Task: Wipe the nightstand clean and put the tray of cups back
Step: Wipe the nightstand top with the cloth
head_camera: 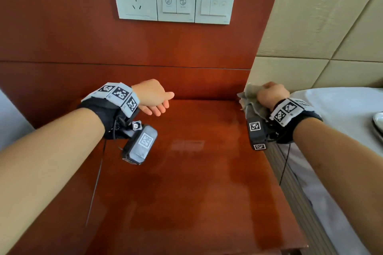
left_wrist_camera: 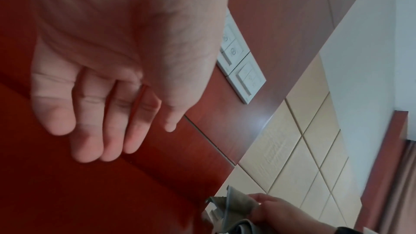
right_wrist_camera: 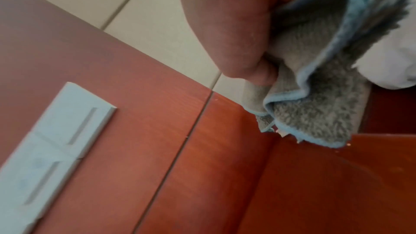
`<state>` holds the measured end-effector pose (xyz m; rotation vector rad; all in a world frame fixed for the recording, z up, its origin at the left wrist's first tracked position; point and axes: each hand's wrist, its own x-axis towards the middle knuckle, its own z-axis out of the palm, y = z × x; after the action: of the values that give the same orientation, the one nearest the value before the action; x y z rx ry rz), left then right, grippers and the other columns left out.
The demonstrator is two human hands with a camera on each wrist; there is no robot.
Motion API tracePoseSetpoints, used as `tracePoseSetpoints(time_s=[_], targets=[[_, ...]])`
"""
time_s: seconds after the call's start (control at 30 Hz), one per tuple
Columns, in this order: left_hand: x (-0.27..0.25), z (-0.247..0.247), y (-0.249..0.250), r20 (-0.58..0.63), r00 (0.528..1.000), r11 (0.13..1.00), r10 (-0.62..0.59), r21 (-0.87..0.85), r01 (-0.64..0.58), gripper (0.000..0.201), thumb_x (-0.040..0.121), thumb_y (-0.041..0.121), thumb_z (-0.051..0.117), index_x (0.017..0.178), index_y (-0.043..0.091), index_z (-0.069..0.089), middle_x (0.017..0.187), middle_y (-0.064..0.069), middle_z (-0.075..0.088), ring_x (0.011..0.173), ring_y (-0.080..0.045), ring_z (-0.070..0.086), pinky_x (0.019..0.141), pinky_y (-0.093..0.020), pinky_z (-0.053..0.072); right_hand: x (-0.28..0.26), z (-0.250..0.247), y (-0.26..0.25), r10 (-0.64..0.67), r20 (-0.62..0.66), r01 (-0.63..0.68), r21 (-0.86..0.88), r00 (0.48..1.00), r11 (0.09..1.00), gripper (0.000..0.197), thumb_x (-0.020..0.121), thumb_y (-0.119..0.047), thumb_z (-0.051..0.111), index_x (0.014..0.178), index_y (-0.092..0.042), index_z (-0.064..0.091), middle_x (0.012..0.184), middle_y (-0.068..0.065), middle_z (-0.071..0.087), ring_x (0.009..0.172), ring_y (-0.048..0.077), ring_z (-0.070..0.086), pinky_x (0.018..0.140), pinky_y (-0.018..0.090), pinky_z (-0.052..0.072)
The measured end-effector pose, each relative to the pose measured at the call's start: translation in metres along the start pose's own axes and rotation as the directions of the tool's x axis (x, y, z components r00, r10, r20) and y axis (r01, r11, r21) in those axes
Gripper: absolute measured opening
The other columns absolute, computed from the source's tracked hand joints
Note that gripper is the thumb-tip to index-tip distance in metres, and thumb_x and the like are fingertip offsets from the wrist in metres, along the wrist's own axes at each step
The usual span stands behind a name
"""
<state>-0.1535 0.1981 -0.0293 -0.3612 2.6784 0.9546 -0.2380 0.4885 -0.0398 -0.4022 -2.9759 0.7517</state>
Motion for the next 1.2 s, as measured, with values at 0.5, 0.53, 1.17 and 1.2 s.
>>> tracePoseSetpoints(time_s=[0.5, 0.53, 1.17, 1.2], targets=[[-0.074, -0.074, -0.123, -0.172, 0.982, 0.996, -0.083, -0.051, 0.076, 0.038, 0.1, 0.035, 0.046, 0.102, 0.003, 0.068, 0.088, -0.004, 0.07, 0.079, -0.016, 0.068, 0.066, -0.027, 0.054, -0.1, 0.065, -0.092, -0.104, 0.003, 0.101, 0.227, 0.995, 0.969, 0.048, 0.085, -0.02, 0.061, 0.127, 0.0, 0.05, 0.129, 0.019, 0.057, 0.114, 0.034, 0.059, 0.084, 0.034, 0.051], [-0.076, -0.078, -0.134, -0.173, 0.979, 0.993, -0.109, -0.057, 0.1, 0.038, 0.1, 0.035, 0.046, 0.102, 0.004, 0.068, 0.089, -0.004, 0.071, 0.079, -0.016, 0.068, 0.065, -0.027, 0.053, -0.102, 0.068, -0.097, -0.07, -0.001, 0.068, 0.235, 0.998, 0.969, 0.051, 0.083, -0.021, 0.064, 0.127, 0.001, 0.05, 0.129, 0.02, 0.057, 0.114, 0.034, 0.059, 0.086, 0.036, 0.052], [-0.046, -0.139, -0.254, -0.169, 0.947, 0.95, -0.272, -0.203, 0.237, 0.032, 0.099, 0.031, 0.049, 0.092, 0.006, 0.067, 0.089, -0.007, 0.071, 0.074, -0.017, 0.067, 0.068, -0.029, 0.052, -0.133, 0.156, -0.24, -0.072, 0.109, 0.055, 0.15, 0.991, 0.987, 0.027, 0.082, -0.021, 0.074, 0.101, -0.003, 0.067, 0.116, 0.015, 0.067, 0.102, 0.03, 0.067, 0.081, 0.034, 0.056], [-0.046, -0.141, -0.258, -0.166, 0.945, 0.946, -0.282, -0.21, 0.245, 0.032, 0.099, 0.031, 0.049, 0.092, 0.007, 0.067, 0.089, -0.006, 0.071, 0.074, -0.017, 0.067, 0.07, -0.029, 0.052, -0.14, 0.164, -0.251, -0.121, 0.126, 0.103, 0.142, 0.985, 0.985, 0.024, 0.085, -0.018, 0.069, 0.102, -0.002, 0.066, 0.119, 0.015, 0.065, 0.106, 0.031, 0.066, 0.083, 0.034, 0.054]])
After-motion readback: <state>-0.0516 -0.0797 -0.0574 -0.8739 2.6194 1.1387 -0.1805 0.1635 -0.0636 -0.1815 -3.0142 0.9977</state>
